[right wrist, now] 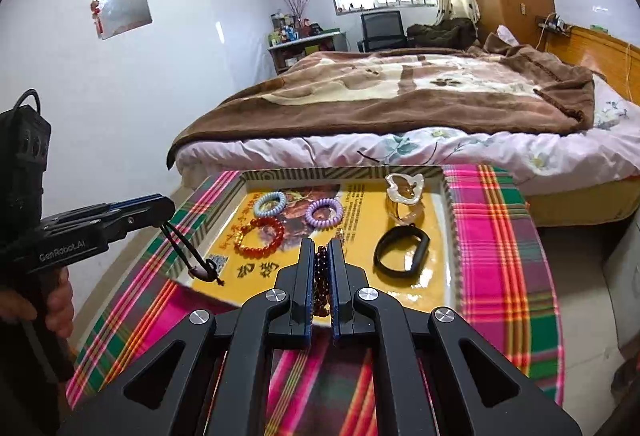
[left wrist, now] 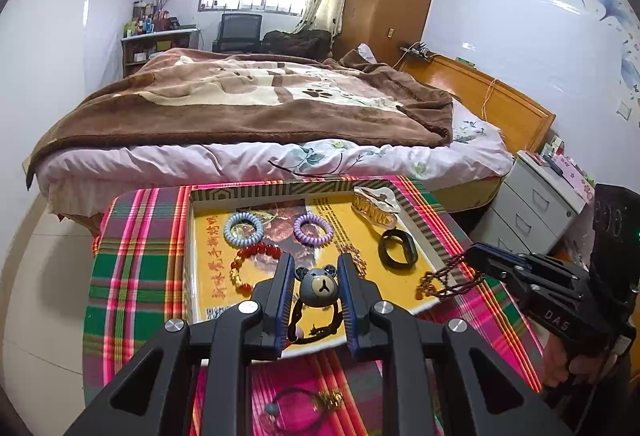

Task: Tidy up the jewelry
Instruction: 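Carry the bear hair tie and bead bracelet over the yellow box with both grippers, then open the left gripper to drop the hair tie while the right releases the beads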

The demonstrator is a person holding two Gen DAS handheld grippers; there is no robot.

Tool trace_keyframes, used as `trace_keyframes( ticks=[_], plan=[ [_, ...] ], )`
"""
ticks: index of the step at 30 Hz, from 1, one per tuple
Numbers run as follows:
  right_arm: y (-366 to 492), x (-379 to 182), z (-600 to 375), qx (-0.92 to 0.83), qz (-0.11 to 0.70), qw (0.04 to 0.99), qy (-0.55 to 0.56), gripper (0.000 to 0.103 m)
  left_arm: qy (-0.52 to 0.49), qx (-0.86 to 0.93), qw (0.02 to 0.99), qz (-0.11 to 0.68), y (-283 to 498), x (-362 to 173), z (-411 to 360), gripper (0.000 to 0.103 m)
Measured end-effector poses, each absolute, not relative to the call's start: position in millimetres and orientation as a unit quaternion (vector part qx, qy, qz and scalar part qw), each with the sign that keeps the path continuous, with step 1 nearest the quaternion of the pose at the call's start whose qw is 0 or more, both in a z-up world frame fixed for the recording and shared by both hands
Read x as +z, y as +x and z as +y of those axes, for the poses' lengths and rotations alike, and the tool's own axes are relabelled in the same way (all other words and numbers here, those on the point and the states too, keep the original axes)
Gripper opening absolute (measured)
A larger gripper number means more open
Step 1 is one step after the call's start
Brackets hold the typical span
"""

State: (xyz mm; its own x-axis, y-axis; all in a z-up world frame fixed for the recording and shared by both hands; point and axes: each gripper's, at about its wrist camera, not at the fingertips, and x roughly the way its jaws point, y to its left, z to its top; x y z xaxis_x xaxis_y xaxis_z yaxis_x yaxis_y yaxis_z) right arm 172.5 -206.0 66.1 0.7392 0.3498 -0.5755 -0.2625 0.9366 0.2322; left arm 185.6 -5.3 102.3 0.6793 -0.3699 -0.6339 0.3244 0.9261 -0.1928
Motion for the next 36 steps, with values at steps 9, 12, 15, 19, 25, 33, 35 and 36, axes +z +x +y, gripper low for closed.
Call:
trace_keyframes(
  ticks=[9,12,15,19,25,33,35,36],
  plan=[
    [210,34,-193,0.172,0.362,0.912,0.083,0.006,-0.042,-0.191,0.902,0.385,220,65,-10,0.022],
    [215,25,-192,0.173,0.372,0.908,0.086,0.006,-0.042,-0.183,0.898,0.399,228,52,-7,0.022],
    [219,15,-202,0.162,0.382,0.905,0.092,0.006,-0.039,-0.165,0.897,0.409,233,42,1,0.022],
    [223,6,-216,0.147,0.395,0.901,0.101,0.006,-0.039,-0.151,0.893,0.422,239,30,10,0.022],
    [221,-4,-223,0.135,0.407,0.899,0.087,0.006,-0.033,-0.139,0.887,0.438,243,15,14,0.023],
    [220,-10,-221,0.122,0.416,0.899,0.056,0.006,-0.020,-0.119,0.886,0.448,240,5,15,0.024],
    [219,-10,-220,0.122,0.417,0.899,0.049,0.006,-0.018,-0.111,0.887,0.449,237,4,15,0.030],
    [217,-10,-218,0.124,0.416,0.900,0.044,0.006,-0.017,-0.110,0.888,0.446,236,5,15,0.037]
  ],
)
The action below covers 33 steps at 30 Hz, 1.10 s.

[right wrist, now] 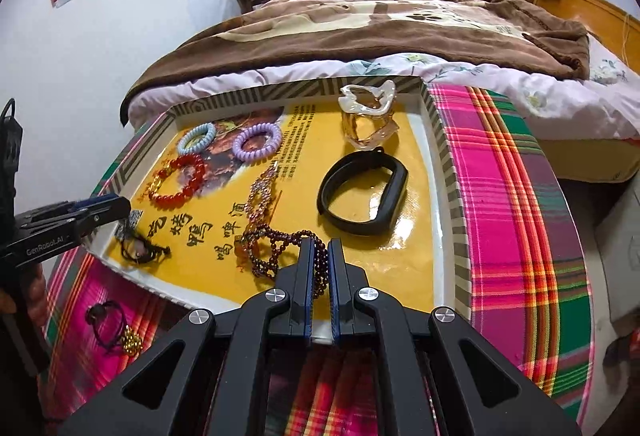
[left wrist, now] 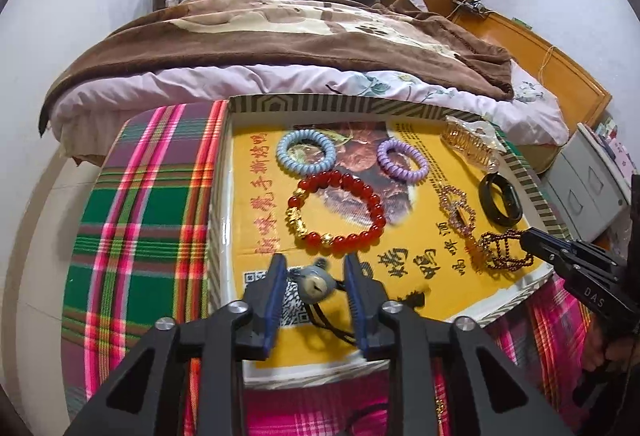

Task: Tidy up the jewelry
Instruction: 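Open the left gripper to drop the hair tie while the right releases the beads, then move the left gripper to the black hair tie with round charm and grasp it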

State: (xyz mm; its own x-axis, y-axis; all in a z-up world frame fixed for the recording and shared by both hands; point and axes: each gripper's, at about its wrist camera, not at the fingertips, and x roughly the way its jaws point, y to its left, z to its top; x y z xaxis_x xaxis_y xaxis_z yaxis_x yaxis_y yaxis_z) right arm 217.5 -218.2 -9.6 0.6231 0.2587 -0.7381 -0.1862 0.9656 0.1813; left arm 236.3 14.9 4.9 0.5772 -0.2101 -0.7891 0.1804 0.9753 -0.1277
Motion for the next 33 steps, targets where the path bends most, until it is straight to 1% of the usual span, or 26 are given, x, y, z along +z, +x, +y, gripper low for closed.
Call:
trace_keyframes(
  ticks=[1,3,6,9,11,12,13,16,19,22,27,33],
  plan=[
    [217,-9,-217,0.123,0.415,0.900,0.038,0.006,-0.015,-0.111,0.889,0.444,235,6,15,0.046],
    [215,-8,-214,0.121,0.413,0.902,0.026,0.007,-0.017,-0.111,0.890,0.442,232,6,15,0.052],
    [213,-6,-213,0.116,0.411,0.904,0.019,0.013,-0.012,-0.105,0.893,0.437,228,7,14,0.053],
    [210,-2,-213,0.115,0.405,0.907,0.020,0.014,-0.009,-0.107,0.893,0.437,225,8,12,0.054],
    [209,-1,-212,0.110,0.403,0.908,0.017,0.018,-0.007,-0.108,0.894,0.434,222,10,12,0.058],
    [209,0,-212,0.109,0.402,0.909,0.018,0.019,-0.004,-0.106,0.896,0.432,220,11,12,0.064],
    [208,1,-212,0.109,0.401,0.909,0.020,0.021,-0.005,-0.104,0.897,0.429,219,12,12,0.066],
    [204,4,-212,0.108,0.396,0.911,0.023,0.028,-0.008,-0.104,0.899,0.424,215,16,14,0.066],
    [198,8,-211,0.108,0.392,0.913,0.024,0.032,-0.002,-0.098,0.903,0.418,210,22,14,0.068],
    [191,11,-210,0.110,0.387,0.915,0.027,0.032,-0.011,-0.102,0.905,0.412,202,27,16,0.073],
    [178,16,-207,0.115,0.381,0.917,0.028,0.033,-0.015,-0.103,0.910,0.401,185,35,20,0.077],
    [162,20,-204,0.123,0.373,0.919,0.033,0.033,-0.023,-0.102,0.915,0.390,163,42,25,0.078]
  ],
)
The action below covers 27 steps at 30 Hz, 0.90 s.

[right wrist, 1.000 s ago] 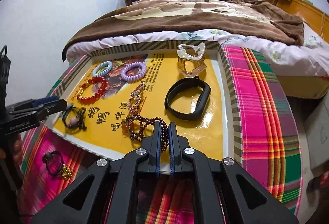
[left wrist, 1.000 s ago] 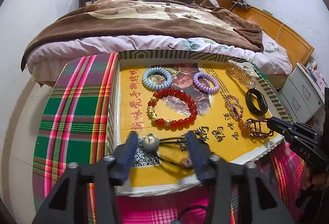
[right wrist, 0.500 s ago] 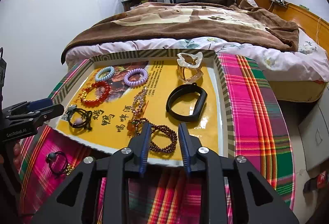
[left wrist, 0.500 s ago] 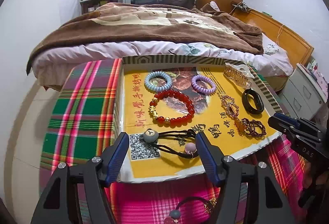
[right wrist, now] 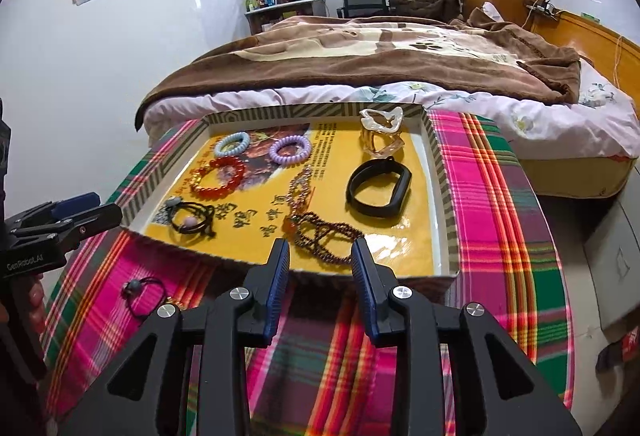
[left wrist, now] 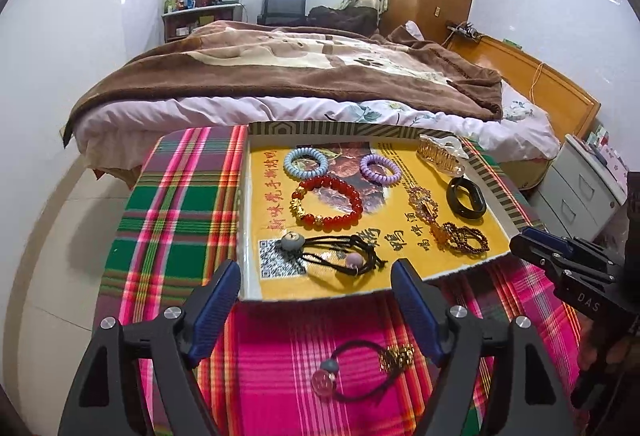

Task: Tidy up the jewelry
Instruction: 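Move the left gripper to the black hair tie with round charm and grasp it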

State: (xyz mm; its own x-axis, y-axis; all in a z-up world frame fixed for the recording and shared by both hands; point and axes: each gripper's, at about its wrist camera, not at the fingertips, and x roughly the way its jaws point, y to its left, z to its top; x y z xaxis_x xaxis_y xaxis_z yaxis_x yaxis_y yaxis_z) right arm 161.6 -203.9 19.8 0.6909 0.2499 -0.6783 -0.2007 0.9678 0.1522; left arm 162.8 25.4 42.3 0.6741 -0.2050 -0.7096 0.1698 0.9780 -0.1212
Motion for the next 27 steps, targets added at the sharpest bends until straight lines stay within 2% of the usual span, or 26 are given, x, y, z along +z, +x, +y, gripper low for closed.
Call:
trace_keyframes(
  ticks=[5,6,7,9,22,26,27],
  plan=[
    [146,21,-198,0.134,0.367,0.920,0.036,0.034,-0.039,-0.103,0.917,0.383,138,42,37,0.085],
    [143,21,-197,0.136,0.366,0.920,0.036,0.037,-0.043,-0.103,0.917,0.383,134,41,39,0.085],
    [139,20,-196,0.139,0.366,0.919,0.037,0.044,-0.048,-0.101,0.916,0.385,129,39,43,0.085],
    [133,18,-192,0.148,0.368,0.917,0.038,0.048,-0.054,-0.099,0.915,0.388,122,35,49,0.085],
    [112,-4,-176,0.161,0.388,0.907,0.036,0.048,-0.061,-0.092,0.892,0.438,127,-13,46,0.085],
    [111,-7,-175,0.163,0.391,0.905,0.036,0.048,-0.042,-0.075,0.892,0.443,132,-20,40,0.081],
    [111,-7,-175,0.163,0.392,0.905,0.037,0.048,-0.034,-0.072,0.890,0.450,133,-22,38,0.077]
  ],
)
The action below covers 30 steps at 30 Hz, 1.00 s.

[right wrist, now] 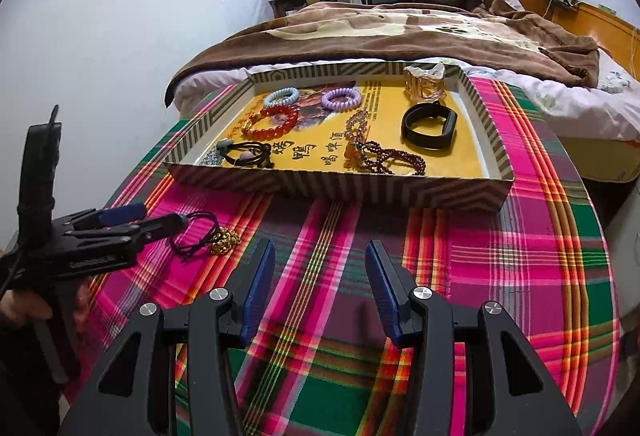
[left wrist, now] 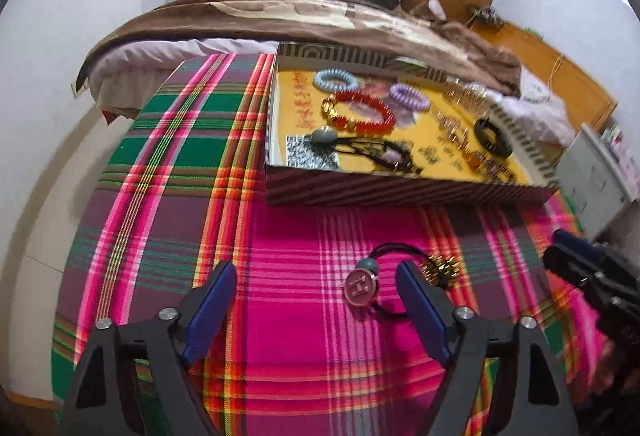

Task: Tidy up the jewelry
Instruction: 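Move the left gripper to the black hair tie with round charm and grasp it, then grasp the gold chain piece with the right gripper while the left holds the hair tie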

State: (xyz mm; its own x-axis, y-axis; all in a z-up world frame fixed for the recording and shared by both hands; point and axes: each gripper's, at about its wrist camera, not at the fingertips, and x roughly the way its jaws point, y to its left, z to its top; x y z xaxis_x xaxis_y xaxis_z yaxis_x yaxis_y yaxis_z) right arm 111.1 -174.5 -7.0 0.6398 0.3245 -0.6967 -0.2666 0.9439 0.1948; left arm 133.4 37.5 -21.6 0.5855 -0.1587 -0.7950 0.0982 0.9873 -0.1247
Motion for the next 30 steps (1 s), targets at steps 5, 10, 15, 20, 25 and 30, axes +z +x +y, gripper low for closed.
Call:
trace_keyframes(
  ticks=[5,10,15,20,25,30],
  plan=[
    [115,-9,-173,0.163,0.396,0.903,0.040,0.048,-0.012,-0.065,0.892,0.446,137,-21,33,0.058],
    [117,-11,-172,0.164,0.400,0.901,0.039,0.048,0.011,-0.072,0.893,0.444,136,-20,28,0.015],
    [119,-11,-168,0.171,0.403,0.899,0.036,0.048,-0.005,-0.079,0.896,0.437,132,-15,35,0.014],
    [123,-10,-147,0.194,0.407,0.893,0.011,0.048,-0.024,-0.075,0.909,0.410,123,7,49,0.014],
    [126,-15,-111,0.234,0.411,0.880,-0.036,0.048,-0.034,-0.070,0.917,0.390,116,24,61,0.015],
    [131,-27,-86,0.253,0.422,0.867,-0.077,0.048,-0.043,-0.065,0.919,0.387,114,29,74,0.015]
  ],
)
